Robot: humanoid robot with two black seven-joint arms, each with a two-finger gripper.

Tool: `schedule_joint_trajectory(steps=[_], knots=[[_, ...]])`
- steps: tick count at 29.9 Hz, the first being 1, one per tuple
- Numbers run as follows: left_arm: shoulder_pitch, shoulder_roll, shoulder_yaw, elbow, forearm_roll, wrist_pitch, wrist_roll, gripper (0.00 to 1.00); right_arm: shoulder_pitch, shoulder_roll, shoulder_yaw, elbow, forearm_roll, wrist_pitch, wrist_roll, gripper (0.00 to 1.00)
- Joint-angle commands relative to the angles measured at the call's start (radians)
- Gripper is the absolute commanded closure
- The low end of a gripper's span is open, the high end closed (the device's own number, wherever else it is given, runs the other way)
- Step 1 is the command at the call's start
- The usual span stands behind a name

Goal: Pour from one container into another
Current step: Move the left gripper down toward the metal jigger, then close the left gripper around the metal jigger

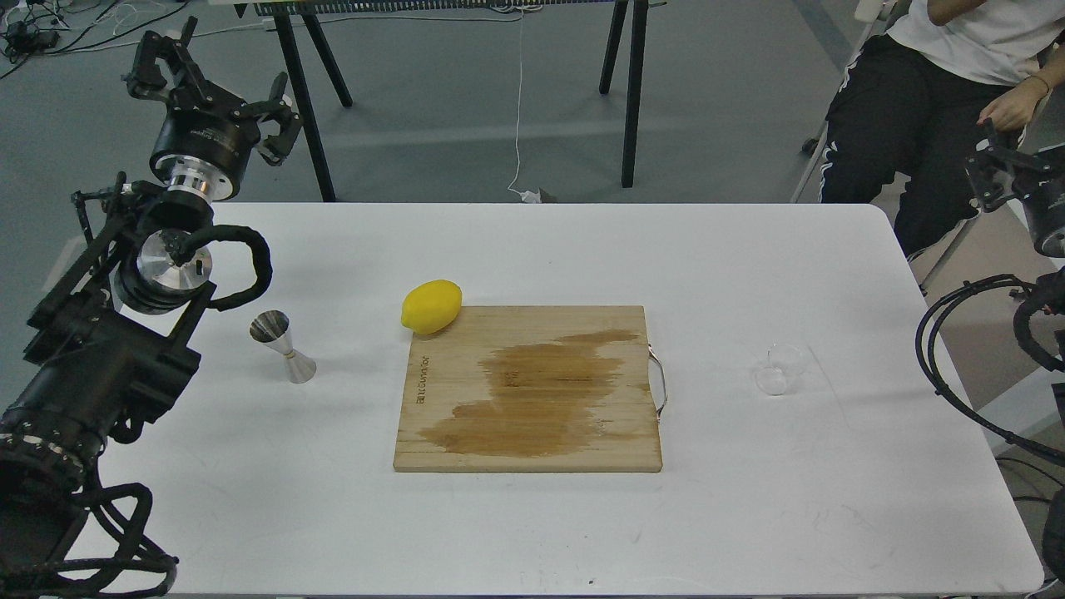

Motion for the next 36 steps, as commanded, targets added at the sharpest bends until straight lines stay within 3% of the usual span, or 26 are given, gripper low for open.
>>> schedule_joint_trajectory(steps=[1, 8, 11, 16, 19, 23, 26, 30, 36], knots=[[-0.001, -0.003, 0.001, -0.009, 0.002, 0.000, -0.001, 0.00, 0.005, 0.003, -0.024, 0.003, 0.003, 0.000, 0.003, 0.00], [0.046, 0.009, 0.015, -0.157, 0.002, 0.054, 0.018, 0.00, 0.008, 0.009, -0.026, 0.008, 0.012, 0.000, 0.006, 0.00], [0.149, 0.134, 0.063, -0.305, 0.011, 0.048, 0.060, 0.00, 0.007, 0.010, -0.026, 0.008, 0.012, 0.000, 0.006, 0.00], [0.319, 0.369, 0.077, -0.541, 0.126, 0.055, 0.058, 0.02, 0.000, 0.009, -0.024, 0.005, 0.012, 0.000, 0.006, 0.00], [0.431, 0.503, 0.063, -0.705, 0.269, 0.094, 0.046, 0.08, -0.004, 0.009, -0.024, 0.005, 0.012, 0.000, 0.006, 0.00], [0.565, 0.629, 0.049, -0.870, 0.463, 0.187, -0.024, 0.08, -0.004, 0.010, -0.026, 0.005, 0.012, 0.000, 0.011, 0.00], [0.637, 0.670, 0.052, -0.902, 0.626, 0.226, -0.063, 0.08, -0.007, 0.010, -0.026, 0.006, 0.012, 0.000, 0.016, 0.00], [0.724, 0.687, 0.063, -0.902, 0.911, 0.270, -0.066, 0.08, -0.009, 0.010, -0.026, 0.006, 0.012, 0.000, 0.016, 0.00], [0.872, 0.681, 0.075, -0.887, 1.434, 0.482, -0.051, 0.08, -0.015, 0.007, -0.024, 0.000, 0.010, 0.000, 0.016, 0.00]])
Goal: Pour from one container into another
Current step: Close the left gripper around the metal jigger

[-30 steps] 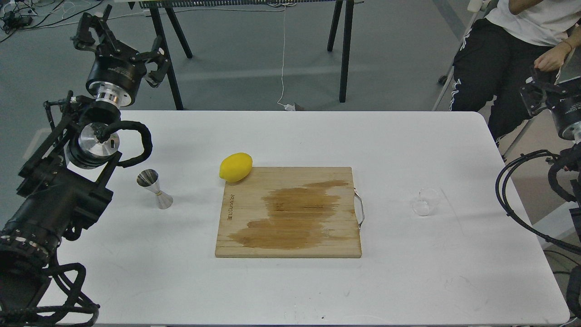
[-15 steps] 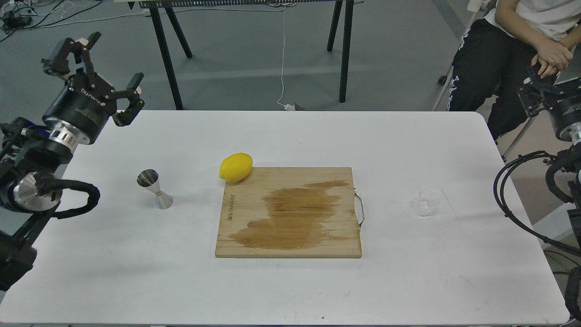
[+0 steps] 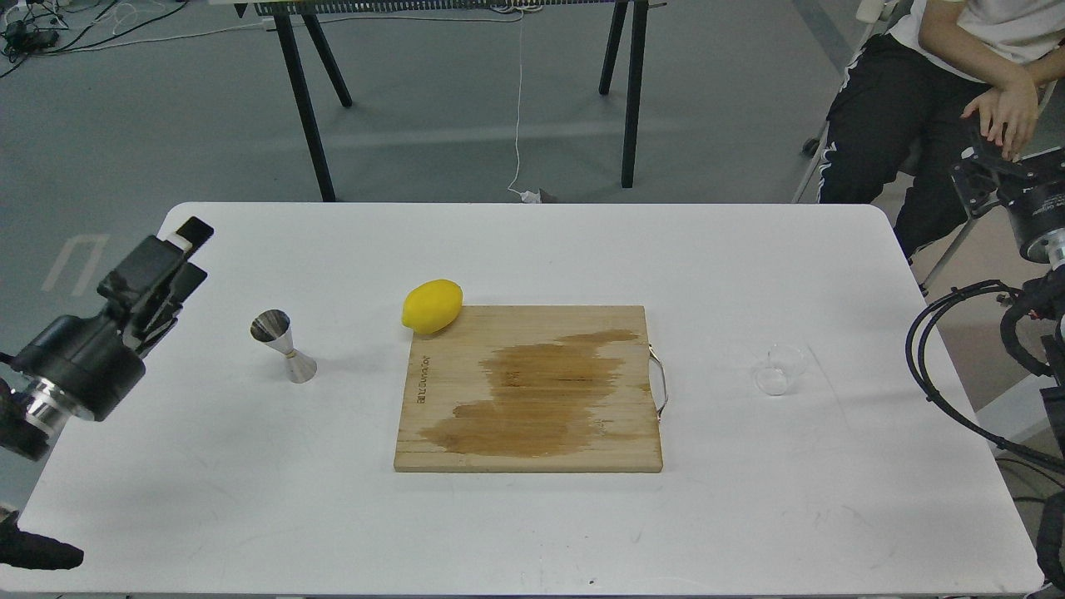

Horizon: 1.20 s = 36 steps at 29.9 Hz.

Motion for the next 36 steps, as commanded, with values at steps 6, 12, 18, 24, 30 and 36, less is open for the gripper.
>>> schedule_joint_trajectory(steps=[6, 12, 18, 24, 30, 36], knots=[[0.064, -0.119, 0.034, 0.236, 0.732, 0.137, 0.054, 0.08, -0.015, -0.004, 0.001, -0.003, -0.002, 0.000, 0.000, 0.00], [-0.033, -0.279, 0.037, 0.445, 0.898, 0.143, 0.059, 0.11, -0.014, -0.012, 0.006, 0.001, -0.002, 0.000, 0.000, 0.00], [-0.181, -0.397, 0.090, 0.651, 0.898, 0.140, 0.059, 0.12, -0.020, -0.017, 0.012, 0.003, 0.000, 0.000, 0.000, 0.00], [-0.251, -0.463, 0.146, 0.758, 0.898, 0.143, 0.060, 0.15, -0.029, -0.021, 0.010, 0.003, -0.002, 0.000, 0.001, 0.00], [-0.323, -0.561, 0.144, 0.892, 0.898, 0.154, 0.060, 0.15, -0.029, -0.017, 0.012, 0.003, 0.000, 0.000, 0.001, 0.00], [-0.340, -0.583, 0.146, 0.918, 0.898, 0.165, 0.060, 0.36, -0.029, -0.018, 0.012, 0.000, 0.000, 0.000, 0.001, 0.00]])
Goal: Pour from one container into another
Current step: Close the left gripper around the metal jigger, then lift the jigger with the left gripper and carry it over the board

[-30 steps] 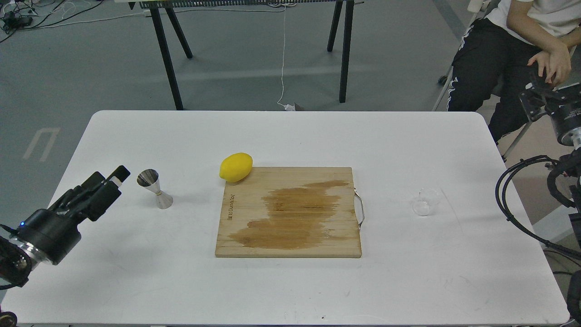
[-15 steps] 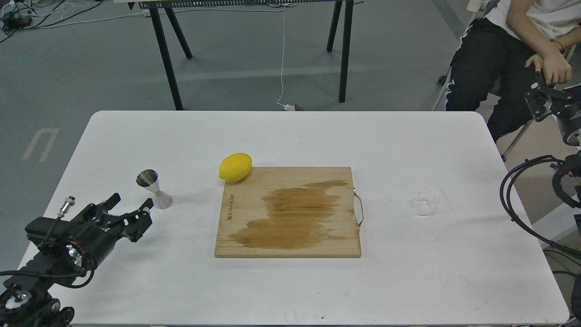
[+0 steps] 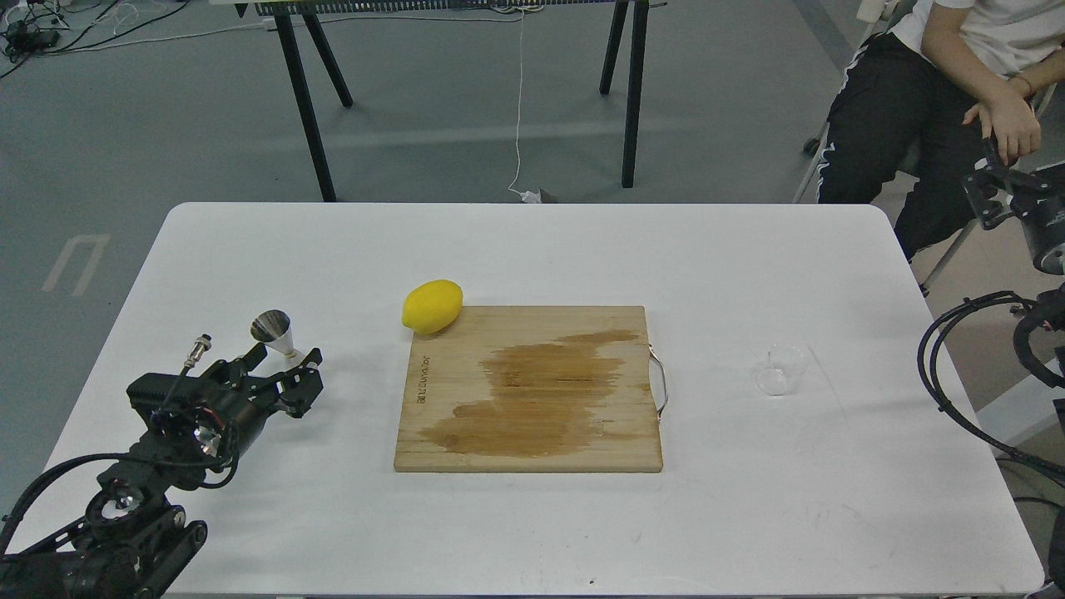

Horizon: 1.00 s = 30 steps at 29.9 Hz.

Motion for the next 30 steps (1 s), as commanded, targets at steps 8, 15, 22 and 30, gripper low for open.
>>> schedule_joint_trajectory(steps=[8, 15, 22, 30], knots=[[-0.043, -0.005, 0.003, 0.041, 0.000, 0.001, -0.002, 0.77, 0.000, 0.005, -0.002, -0.005, 0.000, 0.000, 0.000, 0.00], [-0.066, -0.005, 0.001, 0.029, 0.000, 0.004, -0.003, 0.90, 0.003, 0.005, -0.001, -0.005, 0.000, 0.000, 0.000, 0.00], [-0.161, 0.006, 0.004, -0.103, 0.000, 0.004, 0.000, 0.91, 0.002, -0.003, 0.001, -0.006, 0.000, 0.000, 0.000, 0.00], [-0.305, -0.080, 0.265, -0.157, 0.000, -0.016, 0.087, 0.91, 0.000, -0.020, 0.005, -0.009, 0.000, 0.000, 0.000, 0.00]])
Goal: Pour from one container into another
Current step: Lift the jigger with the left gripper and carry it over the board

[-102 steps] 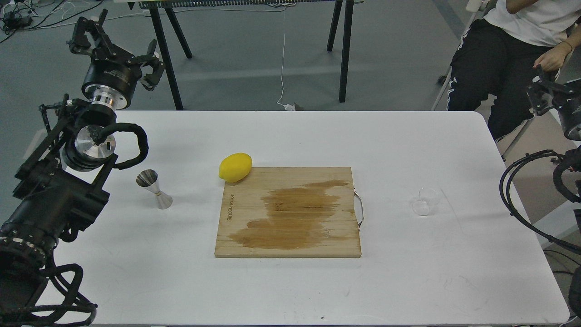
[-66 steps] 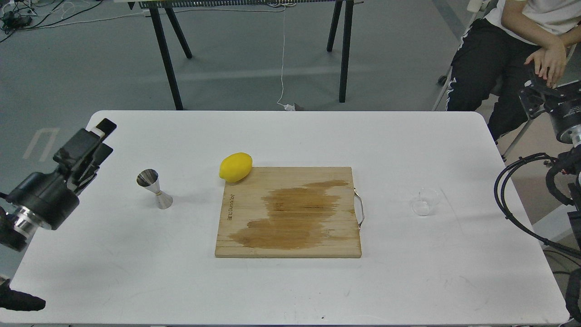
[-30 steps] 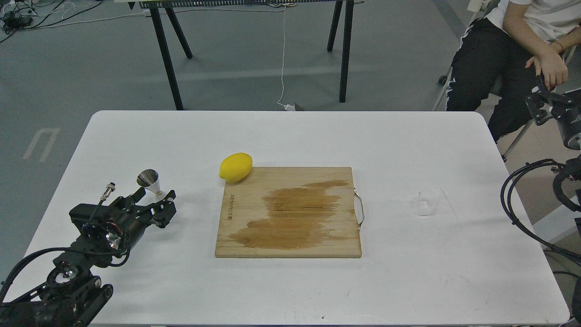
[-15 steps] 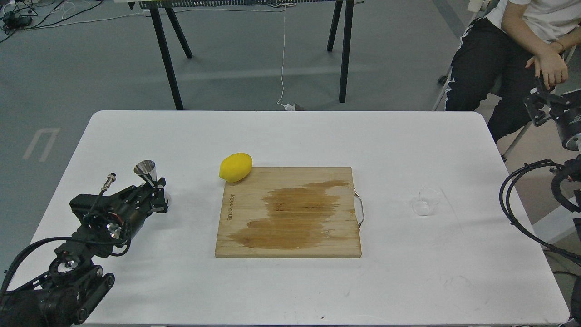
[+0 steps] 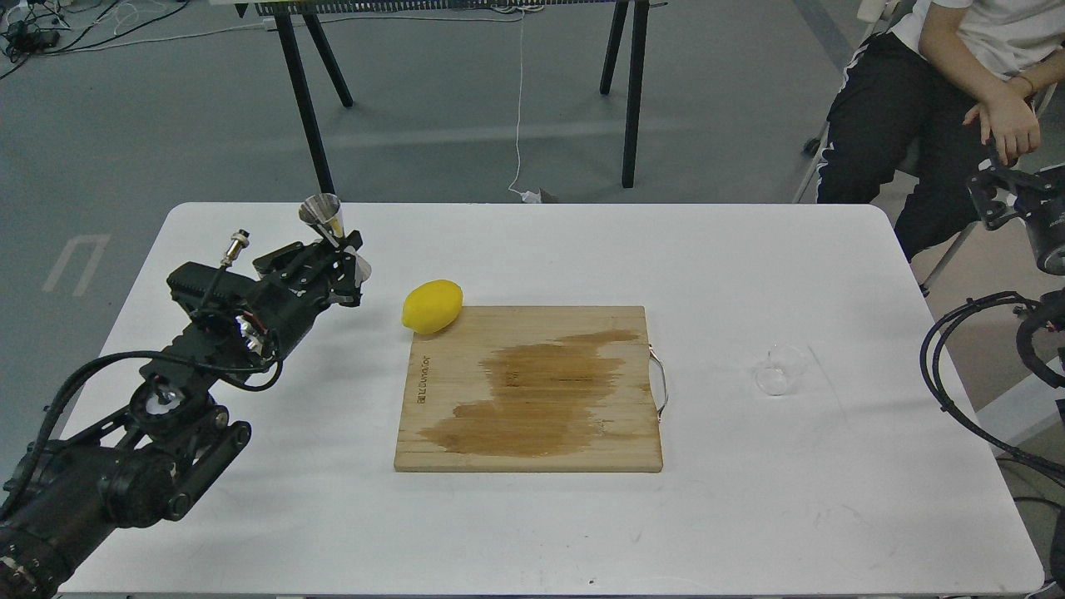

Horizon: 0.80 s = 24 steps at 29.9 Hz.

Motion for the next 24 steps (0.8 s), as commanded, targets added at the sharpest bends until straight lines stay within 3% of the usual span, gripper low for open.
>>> schedule_joint_trajectory(steps=[1, 10, 16, 24], knots=[[-0.059, -0.077, 0.120, -0.005, 0.000, -0.002, 0.036, 0.90, 0.000, -0.014, 0.002, -0.001, 0.000, 0.000, 0.000, 0.00], [-0.090, -0.219, 0.373, 0.015, 0.000, -0.002, 0.040, 0.91, 0.000, -0.026, 0.002, -0.001, 0.000, 0.000, 0.000, 0.00], [-0.090, -0.287, 0.402, 0.094, 0.000, -0.002, 0.042, 0.90, 0.000, -0.040, 0.002, -0.001, 0.000, 0.000, 0.000, 0.00], [-0.080, -0.287, 0.416, 0.137, 0.000, -0.002, 0.045, 0.85, -0.002, -0.040, 0.002, -0.004, 0.000, 0.000, 0.000, 0.00]])
